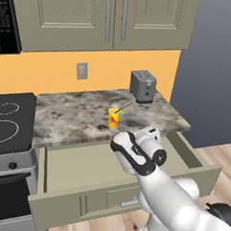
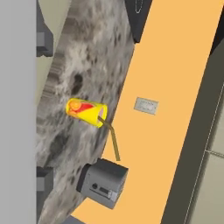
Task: Pick up the straw from the left drawer and put it inside the smoothie cup.
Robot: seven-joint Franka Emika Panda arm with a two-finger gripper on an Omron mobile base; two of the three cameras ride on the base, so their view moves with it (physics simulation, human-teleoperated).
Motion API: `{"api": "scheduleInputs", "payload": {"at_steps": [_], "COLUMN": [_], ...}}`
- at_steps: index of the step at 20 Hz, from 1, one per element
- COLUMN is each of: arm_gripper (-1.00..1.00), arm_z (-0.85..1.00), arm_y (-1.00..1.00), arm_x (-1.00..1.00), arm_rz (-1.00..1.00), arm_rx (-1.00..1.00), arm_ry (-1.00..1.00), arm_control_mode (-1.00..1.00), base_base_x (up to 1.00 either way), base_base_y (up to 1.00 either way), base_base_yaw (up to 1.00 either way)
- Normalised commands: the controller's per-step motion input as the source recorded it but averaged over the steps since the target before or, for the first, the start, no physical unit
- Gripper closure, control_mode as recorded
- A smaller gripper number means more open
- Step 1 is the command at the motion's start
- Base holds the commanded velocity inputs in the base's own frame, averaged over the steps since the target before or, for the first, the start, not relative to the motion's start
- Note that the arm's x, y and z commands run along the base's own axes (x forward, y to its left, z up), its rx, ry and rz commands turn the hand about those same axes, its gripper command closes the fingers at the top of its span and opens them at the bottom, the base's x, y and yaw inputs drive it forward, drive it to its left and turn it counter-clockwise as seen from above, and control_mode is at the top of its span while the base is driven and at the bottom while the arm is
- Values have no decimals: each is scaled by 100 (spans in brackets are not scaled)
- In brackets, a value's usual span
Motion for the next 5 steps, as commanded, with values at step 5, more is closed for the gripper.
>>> {"api": "scheduleInputs", "payload": {"at_steps": [5], "arm_gripper": [-100], "arm_z": [100], "arm_y": [-14], "arm_x": [-42], "arm_rz": [-4], "arm_rx": [-11], "arm_ry": [46], "arm_control_mode": [-100], "base_base_x": [0], "base_base_y": [0], "base_base_yaw": [0]}}
